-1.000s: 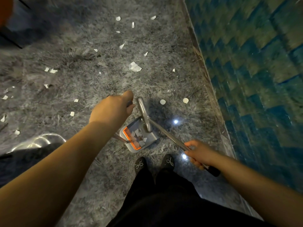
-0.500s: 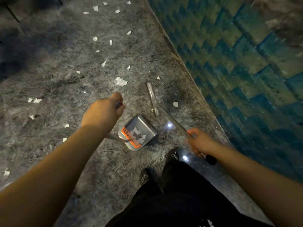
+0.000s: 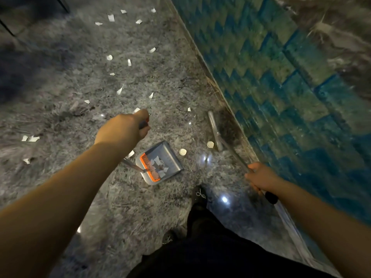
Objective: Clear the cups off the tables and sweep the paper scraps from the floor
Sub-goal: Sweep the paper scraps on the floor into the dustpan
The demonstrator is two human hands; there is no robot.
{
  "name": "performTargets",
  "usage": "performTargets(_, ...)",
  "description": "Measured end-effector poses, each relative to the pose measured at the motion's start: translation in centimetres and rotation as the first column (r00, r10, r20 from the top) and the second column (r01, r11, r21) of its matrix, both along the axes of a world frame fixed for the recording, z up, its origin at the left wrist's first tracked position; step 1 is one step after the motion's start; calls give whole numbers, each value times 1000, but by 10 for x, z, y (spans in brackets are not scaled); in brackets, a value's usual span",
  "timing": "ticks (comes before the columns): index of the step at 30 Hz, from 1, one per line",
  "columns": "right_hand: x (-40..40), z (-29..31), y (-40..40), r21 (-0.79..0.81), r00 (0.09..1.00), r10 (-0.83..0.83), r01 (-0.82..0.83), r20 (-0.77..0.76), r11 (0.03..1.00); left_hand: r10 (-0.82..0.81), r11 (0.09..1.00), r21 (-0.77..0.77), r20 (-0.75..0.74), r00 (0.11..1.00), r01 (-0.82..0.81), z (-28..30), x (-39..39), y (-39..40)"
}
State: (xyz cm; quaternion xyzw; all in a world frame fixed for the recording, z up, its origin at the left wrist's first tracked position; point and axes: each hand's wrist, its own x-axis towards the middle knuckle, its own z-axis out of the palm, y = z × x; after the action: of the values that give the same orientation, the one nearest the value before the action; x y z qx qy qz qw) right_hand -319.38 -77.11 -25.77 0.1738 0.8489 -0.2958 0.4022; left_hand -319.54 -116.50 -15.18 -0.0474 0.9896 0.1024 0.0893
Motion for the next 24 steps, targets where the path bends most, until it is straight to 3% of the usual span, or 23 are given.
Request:
performTargets(10, -64, -10, -13, 67, 988, 121, -128, 94, 990, 27, 999, -48, -3, 1000, -27, -4, -55, -3)
performTargets(20, -44, 9, -77, -83, 923, 336, -325, 189, 942, -9, 1000, -23, -39, 999, 8, -5, -58, -8)
performTargets(24, -27, 15, -97, -162, 920, 327, -297, 218, 941, -12, 1000, 7, -70, 997, 13, -9, -46, -25)
